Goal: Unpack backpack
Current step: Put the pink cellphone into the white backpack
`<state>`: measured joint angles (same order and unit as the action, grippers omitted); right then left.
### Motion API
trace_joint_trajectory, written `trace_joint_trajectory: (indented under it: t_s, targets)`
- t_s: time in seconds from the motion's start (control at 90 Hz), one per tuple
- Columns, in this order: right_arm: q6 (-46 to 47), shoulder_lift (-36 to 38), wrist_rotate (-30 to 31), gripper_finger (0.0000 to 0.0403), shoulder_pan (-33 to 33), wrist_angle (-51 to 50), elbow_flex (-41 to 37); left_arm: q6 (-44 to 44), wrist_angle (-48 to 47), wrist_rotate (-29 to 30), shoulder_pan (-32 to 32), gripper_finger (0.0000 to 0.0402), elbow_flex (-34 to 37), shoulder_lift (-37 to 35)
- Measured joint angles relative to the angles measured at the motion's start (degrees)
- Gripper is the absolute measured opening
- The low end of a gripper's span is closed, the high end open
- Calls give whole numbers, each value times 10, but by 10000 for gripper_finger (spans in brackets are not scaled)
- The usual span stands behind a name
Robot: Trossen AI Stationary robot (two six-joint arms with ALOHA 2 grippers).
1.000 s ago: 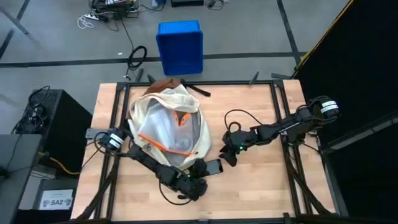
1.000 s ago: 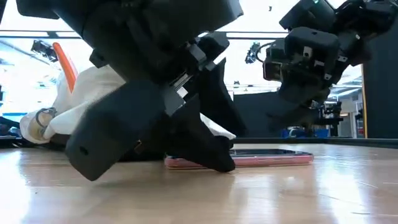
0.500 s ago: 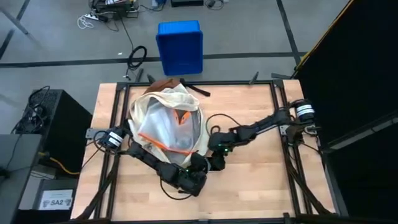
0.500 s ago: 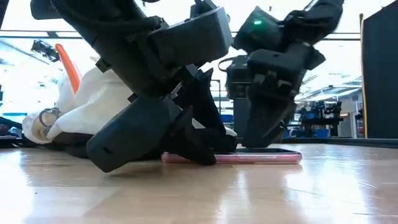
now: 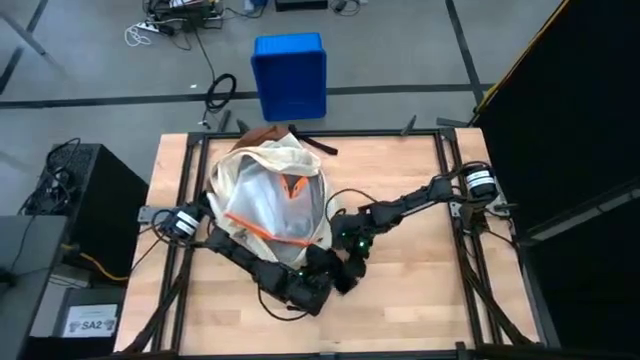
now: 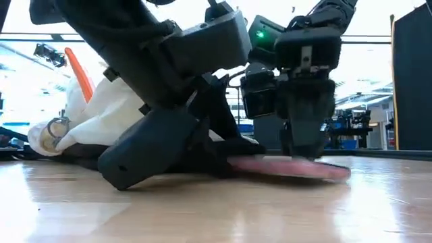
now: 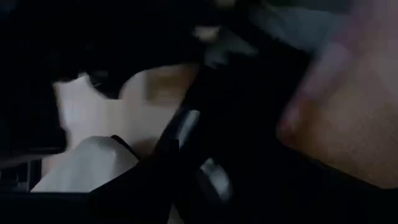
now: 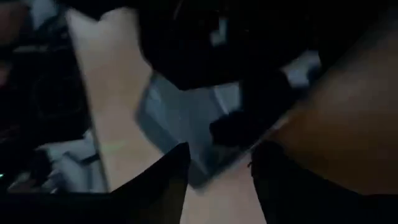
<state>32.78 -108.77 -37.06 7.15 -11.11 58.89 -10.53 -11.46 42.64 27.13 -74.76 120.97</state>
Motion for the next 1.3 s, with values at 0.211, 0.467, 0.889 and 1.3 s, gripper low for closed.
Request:
trace_joint_trajectory:
  t_s: [0.211, 0.467, 0.889, 1.3]
  targets:
    - [26, -1, -17, 132, 18, 80, -1, -14, 18, 11, -1, 214, 1, 1]
    - [25, 0, 0, 137, 20, 113, 0, -21, 29, 30, 6, 196, 1, 1]
    - [39, 0, 13, 151, 23, 139, 3, -40, 68, 29, 20, 139, 0, -3]
    - [48, 1, 13, 128, 34, 144, 2, -46, 116, 26, 25, 139, 0, -3]
